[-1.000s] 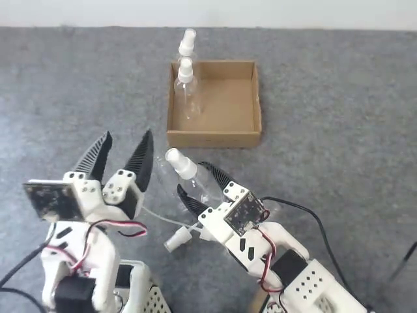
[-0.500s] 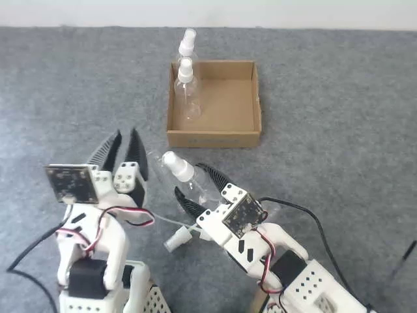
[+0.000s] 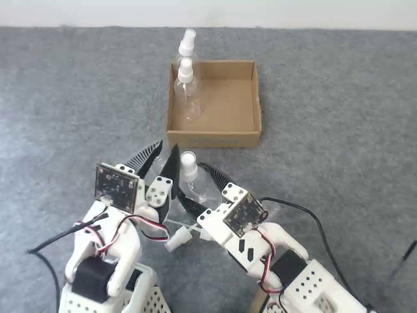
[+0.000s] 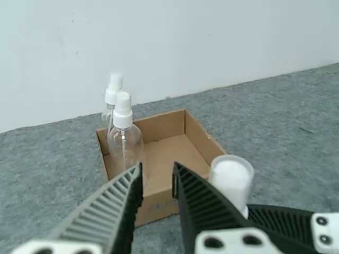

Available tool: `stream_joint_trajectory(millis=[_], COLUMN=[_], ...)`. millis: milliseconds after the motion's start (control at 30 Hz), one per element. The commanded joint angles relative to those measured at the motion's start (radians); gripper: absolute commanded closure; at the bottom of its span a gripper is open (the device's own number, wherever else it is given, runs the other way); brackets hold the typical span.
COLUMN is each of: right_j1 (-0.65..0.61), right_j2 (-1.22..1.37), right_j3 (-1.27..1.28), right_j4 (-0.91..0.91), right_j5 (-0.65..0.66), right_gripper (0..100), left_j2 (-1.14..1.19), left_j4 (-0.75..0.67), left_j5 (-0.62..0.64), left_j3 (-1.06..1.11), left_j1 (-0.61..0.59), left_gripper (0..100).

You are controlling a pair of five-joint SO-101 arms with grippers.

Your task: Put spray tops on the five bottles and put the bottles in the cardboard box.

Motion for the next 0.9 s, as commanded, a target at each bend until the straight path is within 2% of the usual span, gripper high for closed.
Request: stream_joint_trajectory(millis=[0,133,233,367,600,867], right_j1=[-0.008,-0.008,-0.010,-0.008,-0.005,-0.005], right_j2=[-0.021,-0.021,-0.021,-0.021,-0.021,-0.021], right_j3=[0.020,0.020,0.020,0.018,0.020,0.020], right_j4=[-0.025,-0.025,-0.025,-0.025,-0.025,-0.016], right_j5=[0.006,0.006,0.006,0.006,0.008,0.008], right_gripper=[98.2,98.2,98.2,98.2,98.2,98.2], left_j2=[-0.003,-0.003,-0.003,-0.003,-0.003,-0.003], left_j4=[0.002,-0.021,-0.026,-0.028,-0.023,-0.021], left_j5=[-0.002,0.003,0.037,0.032,-0.084,-0.092], left_j3=[-0.015,-0.013,-0.007,0.021,0.070,0.074], left_j1=[-0.026,-0.121,-0.135,-0.072,0.080,0.094], left_gripper=[92,92,92,92,92,92])
